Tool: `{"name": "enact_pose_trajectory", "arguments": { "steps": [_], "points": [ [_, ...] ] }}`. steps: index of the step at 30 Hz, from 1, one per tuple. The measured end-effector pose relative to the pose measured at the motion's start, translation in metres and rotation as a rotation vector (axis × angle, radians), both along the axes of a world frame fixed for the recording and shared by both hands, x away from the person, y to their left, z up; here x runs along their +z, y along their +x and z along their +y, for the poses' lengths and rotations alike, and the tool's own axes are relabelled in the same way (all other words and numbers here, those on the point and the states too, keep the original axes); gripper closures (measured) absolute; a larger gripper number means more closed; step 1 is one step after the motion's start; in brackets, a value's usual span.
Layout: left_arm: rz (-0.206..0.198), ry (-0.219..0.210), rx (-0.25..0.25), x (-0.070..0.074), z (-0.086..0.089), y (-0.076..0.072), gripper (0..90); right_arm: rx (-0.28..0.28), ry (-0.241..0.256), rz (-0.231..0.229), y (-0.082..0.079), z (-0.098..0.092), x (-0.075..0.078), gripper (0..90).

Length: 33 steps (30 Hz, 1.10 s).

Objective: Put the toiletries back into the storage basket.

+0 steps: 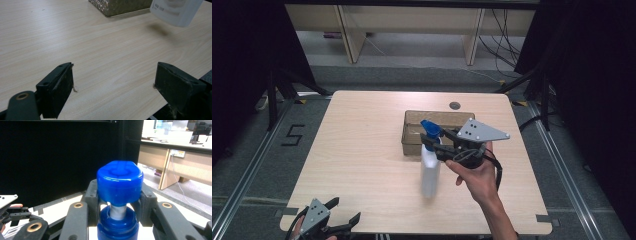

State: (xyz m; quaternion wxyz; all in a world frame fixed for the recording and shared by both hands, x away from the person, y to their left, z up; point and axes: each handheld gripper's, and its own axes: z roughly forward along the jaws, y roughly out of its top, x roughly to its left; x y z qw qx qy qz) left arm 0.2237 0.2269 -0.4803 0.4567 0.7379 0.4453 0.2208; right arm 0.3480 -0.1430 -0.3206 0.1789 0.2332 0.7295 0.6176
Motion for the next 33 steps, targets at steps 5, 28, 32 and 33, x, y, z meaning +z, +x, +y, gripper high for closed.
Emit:
{"name": "enact_pose_trajectory", "arguments": {
  "steps": [5,28,32,33],
  "points": [
    [-0.002,-0.005,0.002,0.0,-0.001,0.0,14.9,0.008,0.014,0.013,0.002,-0.001,0.001,61.8],
    [-0.001,-0.002,0.0,0.0,0.0,0.0,14.8,-0.011,0.033,0.011,0.022,-0.006,0.026,61.9],
    [0.0,0.0,-0.001,0.0,0.0,0.0,14.9,-0.023,0.025,-0.007,0.027,-0.008,0.031,61.9],
    [0.0,0.0,-0.001,0.0,0.0,0.0,14.9,-0.023,0.025,-0.007,0.027,-0.008,0.031,61.9]
  ]
}}
